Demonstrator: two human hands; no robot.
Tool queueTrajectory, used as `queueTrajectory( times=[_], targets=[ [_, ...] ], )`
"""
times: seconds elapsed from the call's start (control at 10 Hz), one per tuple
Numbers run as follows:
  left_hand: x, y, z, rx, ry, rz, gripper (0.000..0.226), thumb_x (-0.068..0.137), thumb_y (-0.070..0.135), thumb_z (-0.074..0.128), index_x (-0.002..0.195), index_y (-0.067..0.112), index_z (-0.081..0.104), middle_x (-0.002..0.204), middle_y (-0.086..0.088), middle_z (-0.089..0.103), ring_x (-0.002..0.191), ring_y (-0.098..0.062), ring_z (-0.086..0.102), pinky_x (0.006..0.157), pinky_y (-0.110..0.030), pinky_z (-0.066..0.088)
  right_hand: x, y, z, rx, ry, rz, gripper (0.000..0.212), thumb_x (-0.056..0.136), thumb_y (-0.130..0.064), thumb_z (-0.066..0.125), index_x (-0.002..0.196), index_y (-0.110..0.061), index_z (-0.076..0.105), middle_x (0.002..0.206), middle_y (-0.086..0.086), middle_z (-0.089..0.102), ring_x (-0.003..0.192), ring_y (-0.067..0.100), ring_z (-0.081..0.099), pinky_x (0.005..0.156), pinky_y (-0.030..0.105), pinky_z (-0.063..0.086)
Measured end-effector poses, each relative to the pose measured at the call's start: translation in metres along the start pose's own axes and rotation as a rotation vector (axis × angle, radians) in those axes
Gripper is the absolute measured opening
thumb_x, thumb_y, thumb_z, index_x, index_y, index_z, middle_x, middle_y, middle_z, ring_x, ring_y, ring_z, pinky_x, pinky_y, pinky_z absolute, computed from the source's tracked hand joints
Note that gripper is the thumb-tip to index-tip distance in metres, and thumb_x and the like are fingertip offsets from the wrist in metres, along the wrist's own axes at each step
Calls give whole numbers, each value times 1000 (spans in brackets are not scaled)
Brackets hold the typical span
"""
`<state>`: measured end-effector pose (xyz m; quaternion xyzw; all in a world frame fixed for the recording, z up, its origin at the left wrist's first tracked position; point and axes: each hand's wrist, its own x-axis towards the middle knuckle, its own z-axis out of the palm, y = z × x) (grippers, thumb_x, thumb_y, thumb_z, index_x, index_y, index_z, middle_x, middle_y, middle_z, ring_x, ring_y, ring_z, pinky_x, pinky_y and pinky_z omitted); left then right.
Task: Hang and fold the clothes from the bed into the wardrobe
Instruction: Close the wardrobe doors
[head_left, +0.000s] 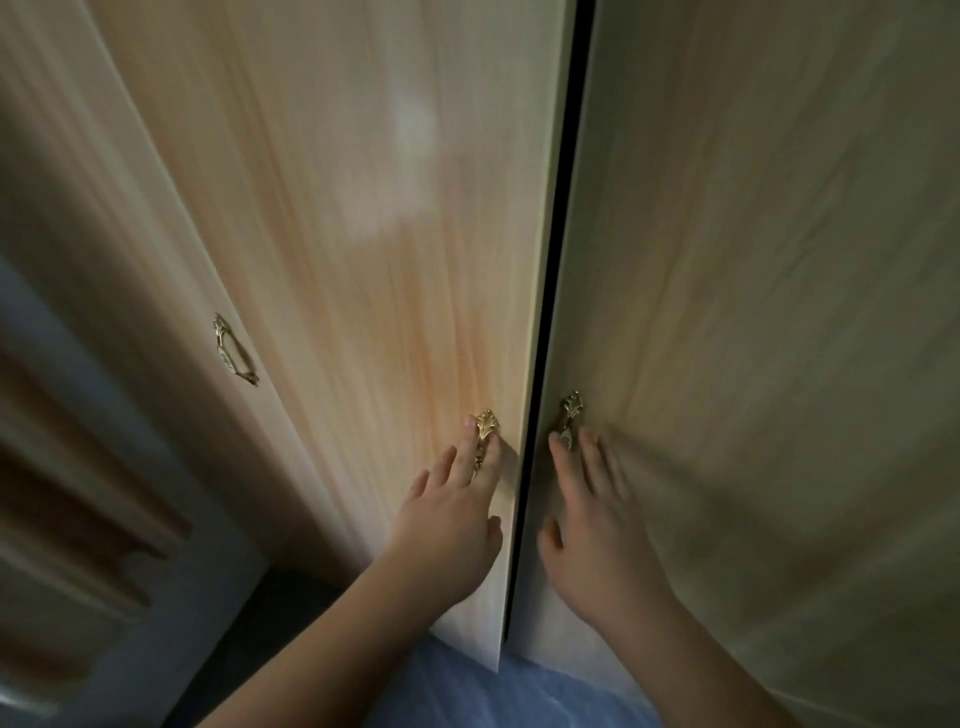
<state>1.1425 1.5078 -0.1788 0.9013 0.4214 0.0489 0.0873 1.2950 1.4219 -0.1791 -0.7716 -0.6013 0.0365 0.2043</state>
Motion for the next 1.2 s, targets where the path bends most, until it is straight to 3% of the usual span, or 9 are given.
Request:
queueTrajectory(
  times=[0.1,0.3,0.5,0.7,0.8,0.9,1.0,1.1,1.2],
  targets=[
    [15,5,3,-37,19,-3,85,97,34,45,154,28,-17,161,-2,-28,149,-25,18,117,-43,29,9,6,8,13,-25,-5,84,89,-27,54,157,-24,7,166,8,-1,153,25,-5,122,47,18],
    [35,19,10,-38,27,-60,88,96,32,47,152,27,-21,160,-5,-31,145,-26,28,115,-43,33,16,17,16,155,-2,5,102,87,-20,57,155,-22,-19,167,0,-8,153,19,-9,123,44,16],
    [49,28,14,-17,21,-110,93,93,32,50,151,26,-23,157,-8,-37,135,-31,43,105,-44,43,14,23,26,120,9,7,106,88,-23,56,151,-19,-28,163,-3,-21,150,13,-16,125,40,10],
    [54,32,15,-32,-15,-132,98,89,27,51,148,31,-26,153,-1,-43,107,-28,61,83,-42,55,15,22,32,5,17,16,105,89,-30,54,147,-11,-32,159,5,-25,150,21,-15,124,43,6],
    [55,35,12,-39,-43,-144,97,89,24,51,148,32,-26,154,0,-42,96,-26,63,79,-43,55,15,20,33,-12,20,47,103,90,-33,55,148,-7,-27,158,10,-22,149,24,-13,123,44,5],
    [55,35,8,-39,-54,-149,96,89,23,51,150,31,-23,155,0,-40,100,-28,62,81,-43,54,16,17,33,-7,5,74,103,90,-33,56,151,-5,-22,162,12,-18,151,26,-13,123,46,7],
    [51,32,5,-95,-66,-125,94,91,25,51,153,31,-19,157,3,-38,121,-33,54,90,-47,50,14,18,30,21,-23,73,103,90,-28,55,151,-11,-26,160,6,-27,149,20,-19,124,44,6],
    [40,27,1,-78,-78,-100,91,92,28,50,153,37,-17,159,4,-33,144,-38,26,108,-54,37,12,19,15,58,-47,84,99,90,-27,54,154,-19,-20,165,2,-17,153,22,-11,123,46,16],
    [5,24,8,-17,-104,-65,90,92,30,48,150,43,-20,161,1,-29,151,-35,-3,118,-58,16,-12,7,0,1,-74,97,91,92,-31,50,156,-25,-15,167,2,-9,153,26,-7,123,46,13]
  ],
)
